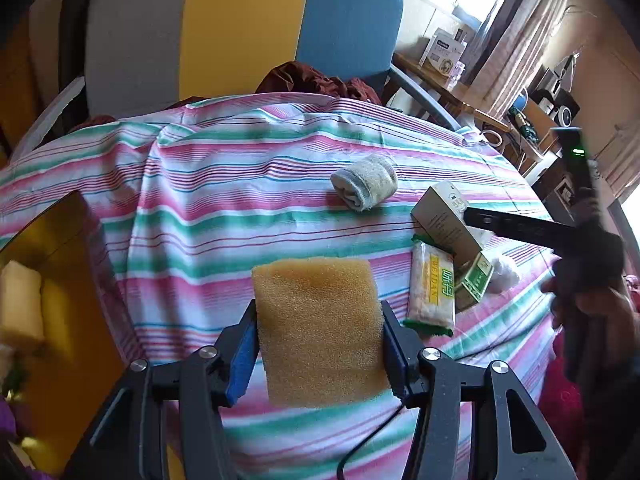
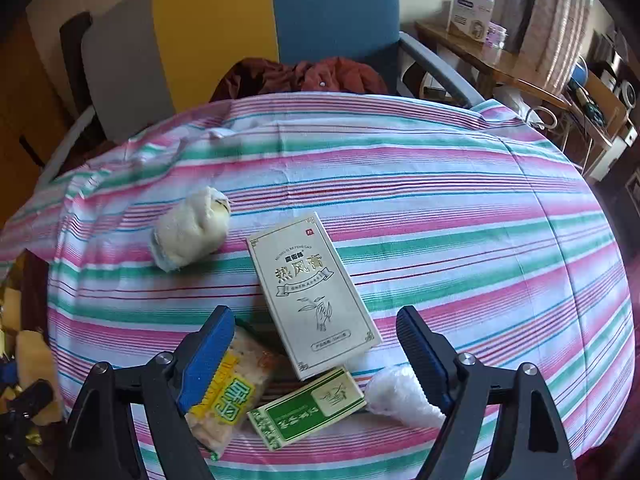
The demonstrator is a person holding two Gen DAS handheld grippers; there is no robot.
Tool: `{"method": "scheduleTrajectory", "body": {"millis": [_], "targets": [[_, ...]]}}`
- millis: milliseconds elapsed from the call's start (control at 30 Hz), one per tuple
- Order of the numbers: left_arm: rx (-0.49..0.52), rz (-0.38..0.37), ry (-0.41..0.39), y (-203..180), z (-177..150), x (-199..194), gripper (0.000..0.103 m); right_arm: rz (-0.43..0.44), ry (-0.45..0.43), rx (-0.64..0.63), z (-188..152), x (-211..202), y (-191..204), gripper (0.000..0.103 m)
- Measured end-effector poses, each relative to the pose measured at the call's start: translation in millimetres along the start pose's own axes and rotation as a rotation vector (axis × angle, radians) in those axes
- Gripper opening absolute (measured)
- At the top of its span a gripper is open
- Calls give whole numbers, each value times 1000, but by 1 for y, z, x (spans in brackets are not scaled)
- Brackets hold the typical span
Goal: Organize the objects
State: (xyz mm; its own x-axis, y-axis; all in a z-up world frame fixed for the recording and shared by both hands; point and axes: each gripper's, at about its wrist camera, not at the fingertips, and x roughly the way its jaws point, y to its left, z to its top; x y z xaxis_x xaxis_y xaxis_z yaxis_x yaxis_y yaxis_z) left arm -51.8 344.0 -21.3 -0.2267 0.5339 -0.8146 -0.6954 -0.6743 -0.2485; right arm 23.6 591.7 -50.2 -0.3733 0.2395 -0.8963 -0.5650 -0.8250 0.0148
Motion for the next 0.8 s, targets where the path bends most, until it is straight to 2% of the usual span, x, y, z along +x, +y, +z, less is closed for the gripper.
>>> {"method": "scheduleTrajectory", "body": {"millis": [100, 233, 267, 333, 467, 633, 700, 800], "targets": [[-19, -11, -6, 8, -8, -13, 56, -19, 41, -50, 7, 17, 1, 84], [-40, -16, -10, 14, -17, -24, 56, -7, 73, -52, 13, 35, 0, 83], [-43, -20, -12, 15, -18, -27, 56, 1, 83, -48, 14, 39, 1, 70], [-49, -19, -22, 17, -21, -33, 56, 11, 98, -38, 14, 47, 2, 53], [-60, -23, -37, 23, -26, -45, 56, 4, 59, -15, 16, 43, 5, 52], [-84, -8, -49, 35, -34, -54, 56, 7, -30, -7, 22, 11, 14, 52], [-97, -2, -53, 40, -38, -57, 56, 28, -63, -11, 24, -6, 23, 52], [-101, 11, -70, 47, -44, -67, 56, 104, -86, -39, 18, -29, 48, 52]]}}
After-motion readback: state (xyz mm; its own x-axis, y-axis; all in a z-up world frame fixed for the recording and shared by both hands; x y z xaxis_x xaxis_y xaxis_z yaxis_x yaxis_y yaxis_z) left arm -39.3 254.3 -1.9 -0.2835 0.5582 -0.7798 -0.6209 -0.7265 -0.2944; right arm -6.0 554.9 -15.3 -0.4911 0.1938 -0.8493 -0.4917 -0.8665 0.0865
